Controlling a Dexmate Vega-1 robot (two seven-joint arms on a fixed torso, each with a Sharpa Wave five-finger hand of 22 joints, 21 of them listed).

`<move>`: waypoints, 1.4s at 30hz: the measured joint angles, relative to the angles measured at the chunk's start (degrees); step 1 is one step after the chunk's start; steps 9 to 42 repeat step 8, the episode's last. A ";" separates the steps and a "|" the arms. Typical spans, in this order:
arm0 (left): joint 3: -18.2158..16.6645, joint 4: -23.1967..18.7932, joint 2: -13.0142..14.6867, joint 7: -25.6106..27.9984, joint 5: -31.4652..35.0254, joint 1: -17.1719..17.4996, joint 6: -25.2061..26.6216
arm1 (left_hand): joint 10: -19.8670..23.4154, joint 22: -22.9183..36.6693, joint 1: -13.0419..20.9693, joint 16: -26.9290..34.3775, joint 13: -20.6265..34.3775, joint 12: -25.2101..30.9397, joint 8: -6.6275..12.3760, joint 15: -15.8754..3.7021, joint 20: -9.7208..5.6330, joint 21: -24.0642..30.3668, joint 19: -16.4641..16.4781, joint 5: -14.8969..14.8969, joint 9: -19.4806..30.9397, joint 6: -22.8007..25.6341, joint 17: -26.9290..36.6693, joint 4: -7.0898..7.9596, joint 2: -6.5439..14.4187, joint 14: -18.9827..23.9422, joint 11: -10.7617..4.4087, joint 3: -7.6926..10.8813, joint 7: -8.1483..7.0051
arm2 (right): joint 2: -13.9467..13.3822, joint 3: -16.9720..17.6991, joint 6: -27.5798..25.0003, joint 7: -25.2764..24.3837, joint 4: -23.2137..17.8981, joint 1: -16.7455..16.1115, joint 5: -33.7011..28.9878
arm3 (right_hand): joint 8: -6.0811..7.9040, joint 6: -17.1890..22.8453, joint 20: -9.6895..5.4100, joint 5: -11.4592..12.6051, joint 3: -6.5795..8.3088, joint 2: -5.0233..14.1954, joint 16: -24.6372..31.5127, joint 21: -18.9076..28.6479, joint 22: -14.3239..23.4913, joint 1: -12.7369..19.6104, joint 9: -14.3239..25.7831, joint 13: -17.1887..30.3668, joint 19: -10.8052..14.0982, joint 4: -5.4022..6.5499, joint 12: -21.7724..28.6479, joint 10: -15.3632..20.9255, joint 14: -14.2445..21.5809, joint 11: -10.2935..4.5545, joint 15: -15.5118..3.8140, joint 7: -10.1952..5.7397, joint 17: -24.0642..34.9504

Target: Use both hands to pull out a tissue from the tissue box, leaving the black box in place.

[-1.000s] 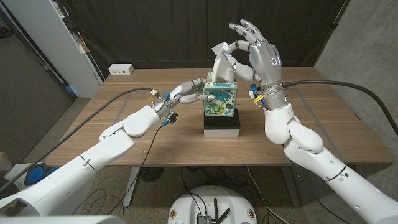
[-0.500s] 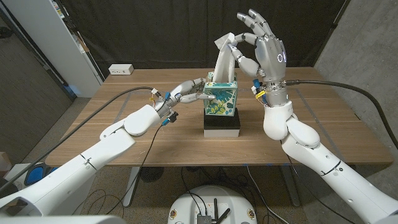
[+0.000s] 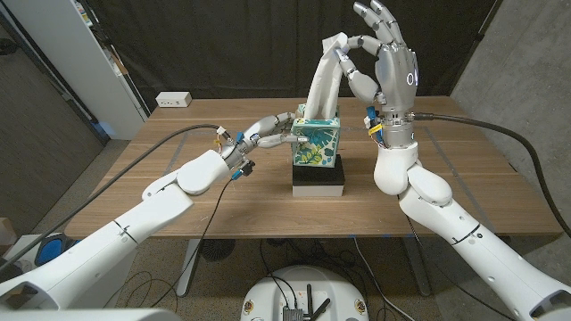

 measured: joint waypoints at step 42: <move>-0.53 -0.25 0.63 -0.14 -0.18 0.27 0.00 | 0.00 0.00 -0.30 0.00 0.00 0.00 0.00 0.00 0.00 0.00 0.00 0.00 0.00 0.00 0.00 0.00 -0.30 0.00 0.00 0.00 0.00 | 1.30 -0.55 1.04 -3.88 1.44 1.18 -0.44 | -0.21 0.00 0.00 0.42 -0.38 0.45 0.46 0.21 0.00 0.45 -0.27 -0.01 0.00 -0.07 0.00 0.73 0.92 0.10 0.30 0.00 0.35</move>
